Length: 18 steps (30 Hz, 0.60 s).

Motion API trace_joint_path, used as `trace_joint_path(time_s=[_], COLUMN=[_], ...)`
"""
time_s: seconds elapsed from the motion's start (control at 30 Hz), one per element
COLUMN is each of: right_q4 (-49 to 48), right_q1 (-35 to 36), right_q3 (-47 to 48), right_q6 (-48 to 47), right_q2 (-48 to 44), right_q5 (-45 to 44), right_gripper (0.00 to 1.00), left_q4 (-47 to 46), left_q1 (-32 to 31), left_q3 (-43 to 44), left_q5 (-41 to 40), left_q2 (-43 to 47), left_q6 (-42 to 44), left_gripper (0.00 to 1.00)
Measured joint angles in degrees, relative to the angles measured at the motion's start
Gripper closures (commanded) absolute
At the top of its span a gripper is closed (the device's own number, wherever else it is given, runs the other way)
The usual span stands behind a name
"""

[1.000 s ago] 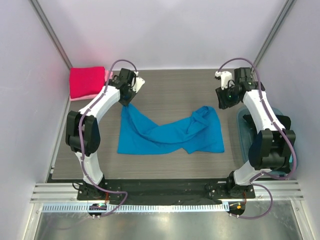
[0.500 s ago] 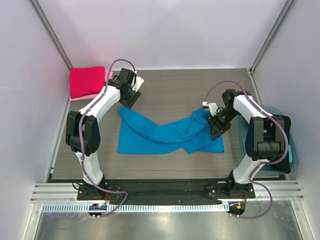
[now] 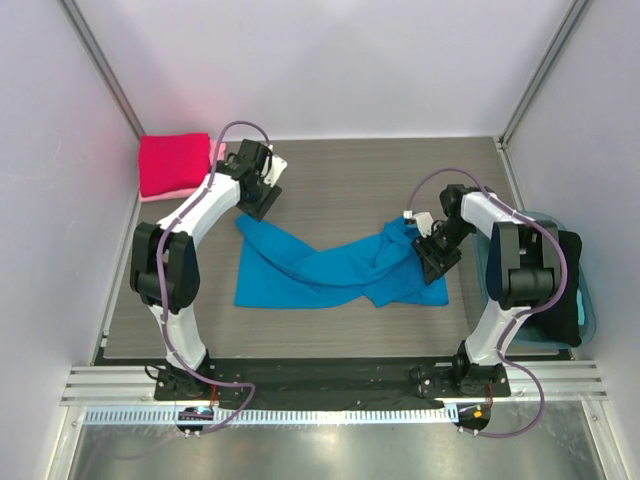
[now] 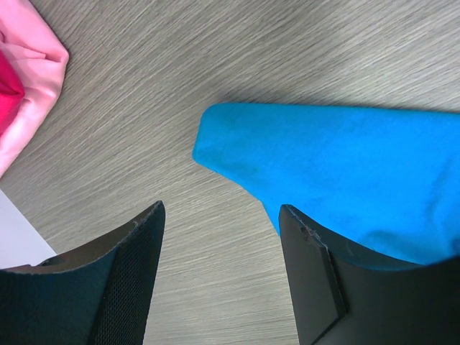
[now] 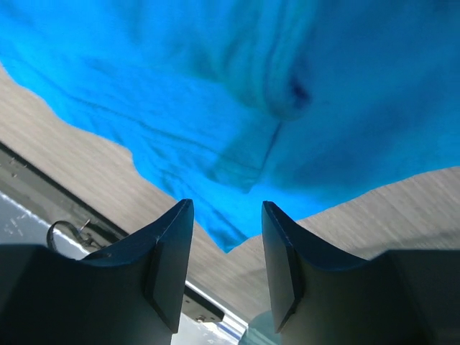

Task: Fold and stack the t-shirts
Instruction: Flatten the tshirt out

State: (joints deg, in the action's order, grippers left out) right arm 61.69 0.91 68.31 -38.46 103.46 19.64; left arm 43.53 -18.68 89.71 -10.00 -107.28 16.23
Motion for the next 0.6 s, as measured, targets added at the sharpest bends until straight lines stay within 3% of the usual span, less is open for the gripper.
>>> trace_joint_path(time_s=[0.6], right_q4=[-2.95], right_q1=[0.59], right_q3=[-0.09], right_q6=[1.07], right_q2=[3.1], right_q5=[-1.75], right_gripper=[0.62], left_q4=[-0.02], left_q1=[0.0], left_q3=[-0.02], left_q5=[0.11], left_q2=[0.04], left_q6=[-0.79], left_gripper=[0.34])
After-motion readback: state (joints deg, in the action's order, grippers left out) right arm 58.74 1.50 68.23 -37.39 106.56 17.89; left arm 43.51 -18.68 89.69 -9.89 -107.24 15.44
